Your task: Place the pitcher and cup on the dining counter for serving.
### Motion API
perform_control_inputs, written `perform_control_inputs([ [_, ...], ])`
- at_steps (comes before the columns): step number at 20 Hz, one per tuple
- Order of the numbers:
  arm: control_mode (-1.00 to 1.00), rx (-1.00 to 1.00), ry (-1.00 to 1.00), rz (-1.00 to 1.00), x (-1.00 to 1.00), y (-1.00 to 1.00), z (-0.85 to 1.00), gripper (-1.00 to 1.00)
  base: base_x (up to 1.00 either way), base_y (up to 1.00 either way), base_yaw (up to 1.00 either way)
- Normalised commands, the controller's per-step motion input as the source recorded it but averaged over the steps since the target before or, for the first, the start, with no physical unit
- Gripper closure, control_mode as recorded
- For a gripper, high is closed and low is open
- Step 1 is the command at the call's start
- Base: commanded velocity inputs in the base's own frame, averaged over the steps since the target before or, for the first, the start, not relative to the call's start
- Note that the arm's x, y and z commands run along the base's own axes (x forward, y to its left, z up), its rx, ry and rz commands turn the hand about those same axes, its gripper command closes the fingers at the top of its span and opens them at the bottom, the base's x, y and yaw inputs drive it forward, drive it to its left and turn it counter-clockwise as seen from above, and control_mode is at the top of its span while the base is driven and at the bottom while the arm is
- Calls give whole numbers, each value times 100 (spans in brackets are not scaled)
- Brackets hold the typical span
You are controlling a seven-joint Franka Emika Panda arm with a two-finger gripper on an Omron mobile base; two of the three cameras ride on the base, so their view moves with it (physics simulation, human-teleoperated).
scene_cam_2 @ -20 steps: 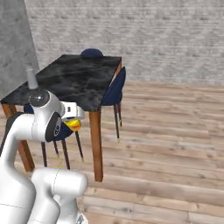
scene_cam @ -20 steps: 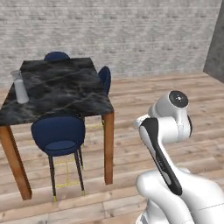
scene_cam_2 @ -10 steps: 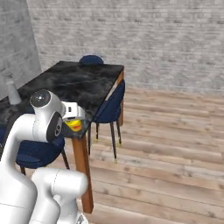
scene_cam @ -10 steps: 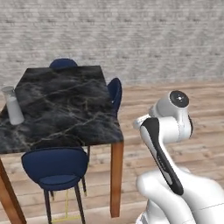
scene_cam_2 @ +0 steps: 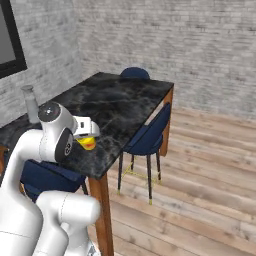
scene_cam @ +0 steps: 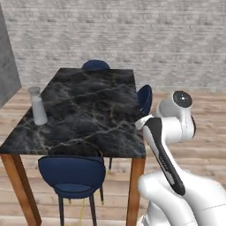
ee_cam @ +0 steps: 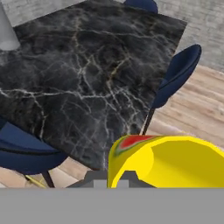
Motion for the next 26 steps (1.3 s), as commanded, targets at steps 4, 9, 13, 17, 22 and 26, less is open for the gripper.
perform_control_inputs([
  [4,100,0,0,0,0,0,0,100,-2,11,44],
  [9,100,0,0,0,0,0,0,100,-5,30,27],
  [13,100,0,0,0,0,0,0,100,26,15,16],
  [17,100,0,0,0,0,0,0,100,42,0,1],
  [22,100,0,0,0,0,0,0,100,34,5,-2],
  [26,-100,0,3,-3,68,12,0,100,0,0,0],
])
